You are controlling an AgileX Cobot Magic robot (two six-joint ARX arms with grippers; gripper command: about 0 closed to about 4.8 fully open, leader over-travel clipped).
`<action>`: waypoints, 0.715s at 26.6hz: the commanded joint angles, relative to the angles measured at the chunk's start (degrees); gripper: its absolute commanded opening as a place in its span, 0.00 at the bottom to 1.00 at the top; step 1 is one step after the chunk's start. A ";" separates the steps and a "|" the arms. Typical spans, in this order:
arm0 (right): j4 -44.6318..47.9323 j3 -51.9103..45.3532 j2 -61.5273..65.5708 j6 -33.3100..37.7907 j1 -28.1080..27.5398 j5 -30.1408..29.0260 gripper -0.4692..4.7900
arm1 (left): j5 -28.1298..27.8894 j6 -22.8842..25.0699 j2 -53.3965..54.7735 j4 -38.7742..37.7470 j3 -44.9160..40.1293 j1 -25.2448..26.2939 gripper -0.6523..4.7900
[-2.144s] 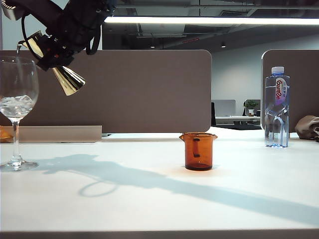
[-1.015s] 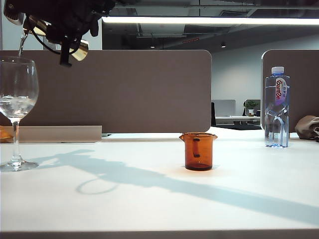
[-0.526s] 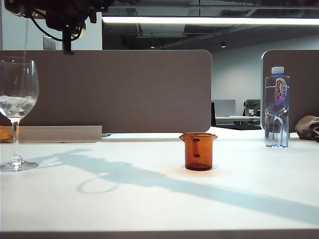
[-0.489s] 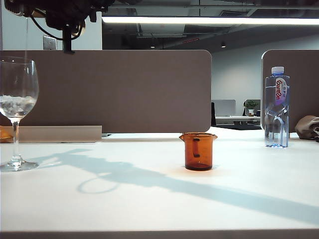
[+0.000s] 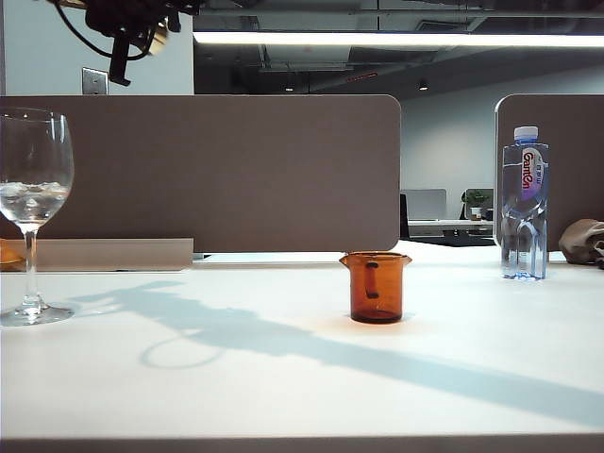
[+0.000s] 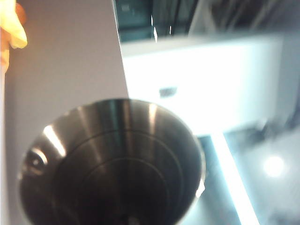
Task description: Pick up the small amber measuring cup and pour the water in it into the jigger, then pick up the jigger and pour the water in it into the wine glass.
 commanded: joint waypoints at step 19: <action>-36.72 0.42 -14.80 58.31 -0.74 5.60 0.09 | 0.22 0.04 0.00 0.66 0.17 0.00 0.12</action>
